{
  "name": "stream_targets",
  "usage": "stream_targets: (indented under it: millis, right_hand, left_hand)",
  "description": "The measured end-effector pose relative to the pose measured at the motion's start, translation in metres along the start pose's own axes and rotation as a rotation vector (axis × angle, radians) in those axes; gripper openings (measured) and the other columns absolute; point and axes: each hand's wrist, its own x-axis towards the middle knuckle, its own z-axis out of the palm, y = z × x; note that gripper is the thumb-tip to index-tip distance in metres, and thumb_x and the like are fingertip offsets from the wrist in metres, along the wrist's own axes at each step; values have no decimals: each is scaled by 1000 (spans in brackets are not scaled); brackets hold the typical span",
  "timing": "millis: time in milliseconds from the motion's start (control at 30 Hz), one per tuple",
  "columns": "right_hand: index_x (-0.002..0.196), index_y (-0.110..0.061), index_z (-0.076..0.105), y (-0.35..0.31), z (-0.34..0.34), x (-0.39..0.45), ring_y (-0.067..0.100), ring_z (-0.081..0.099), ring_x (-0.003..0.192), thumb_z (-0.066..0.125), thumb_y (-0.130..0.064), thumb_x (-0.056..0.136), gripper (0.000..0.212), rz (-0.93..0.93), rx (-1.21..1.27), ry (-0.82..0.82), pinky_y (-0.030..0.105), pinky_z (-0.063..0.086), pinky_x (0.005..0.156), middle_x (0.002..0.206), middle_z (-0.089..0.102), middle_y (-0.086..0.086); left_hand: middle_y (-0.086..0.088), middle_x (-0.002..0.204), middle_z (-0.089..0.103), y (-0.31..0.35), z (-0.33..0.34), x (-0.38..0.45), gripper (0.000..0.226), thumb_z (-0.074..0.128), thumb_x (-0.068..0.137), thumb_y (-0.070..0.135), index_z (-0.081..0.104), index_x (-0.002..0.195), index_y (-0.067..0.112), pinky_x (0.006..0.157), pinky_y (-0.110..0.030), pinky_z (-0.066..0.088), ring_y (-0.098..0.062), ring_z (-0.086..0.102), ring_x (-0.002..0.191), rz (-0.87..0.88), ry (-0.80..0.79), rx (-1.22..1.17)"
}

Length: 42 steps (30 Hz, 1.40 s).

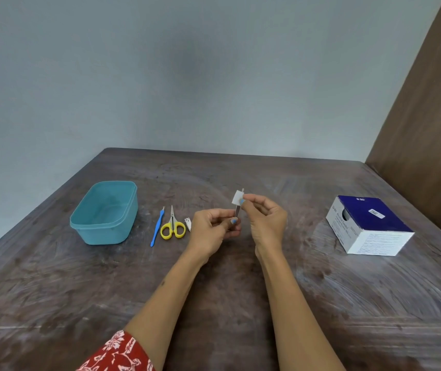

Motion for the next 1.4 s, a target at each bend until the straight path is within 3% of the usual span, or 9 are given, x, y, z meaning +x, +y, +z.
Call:
stream_targets:
  millis: [167,333,467,667,867,1033,1233,1400]
  right_hand:
    - [68,-13,69,-1,3,-5,1,63,53,74,1,74,16,-8,-4,-43,11,47,51,56,69,-6]
    - [69,-13,69,-3,1,0,2,65,58,76,2,73,17,-35,30,-14,13,51,58,59,70,-6]
    - [67,-11,68,0,2,-4,4,64,52,76,3,72,17,31,-7,-74,13,48,49,55,70,-4]
    - [66,-16,70,-1,1,0,3,66,60,79,-2,70,17,-5,59,11,13,50,58,60,71,-5]
    - [65,-17,69,3,3,-4,5,67,60,78,-1,70,19,51,-20,-32,14,50,56,60,71,-4]
    - [68,-12,69,-2,3,2,2,66,59,78,1,70,16,7,86,78,12,50,59,59,70,-6]
    - [68,-9,68,-1,7,-1,10,64,56,77,1,71,14,64,97,117,18,53,59,63,68,2]
    - [84,-20,61,-1,3,2,15,71,67,80,-5,69,28,34,112,236,19,54,62,67,72,1]
  left_hand:
    - [-13,77,67,1,-2,1,18,58,85,-7,63,102,-7,61,-24,58,-9,67,60,14,11,-5]
    - [-13,75,65,3,0,-1,18,56,85,-8,62,103,-8,61,-23,58,-8,66,58,-2,-32,-13]
    - [-13,77,66,4,-5,1,20,57,84,-8,62,104,-11,61,-23,58,-9,67,59,17,-4,-5]
    - [-14,77,67,5,-7,0,21,58,84,-8,61,105,-10,62,-25,59,-12,67,61,-31,-64,16]
    - [-18,85,65,6,-9,0,23,56,85,-9,61,108,-11,62,-20,58,-9,67,61,15,-8,55]
    - [-15,83,67,4,-5,-1,22,56,86,-7,63,107,-8,64,-20,58,-9,67,65,60,-15,177]
    - [1,79,70,-1,-7,1,21,58,85,-1,70,101,6,72,-21,57,-6,69,73,264,108,504]
    - [-2,90,73,-3,-6,0,23,58,83,2,71,100,9,72,-14,52,-9,68,79,393,109,662]
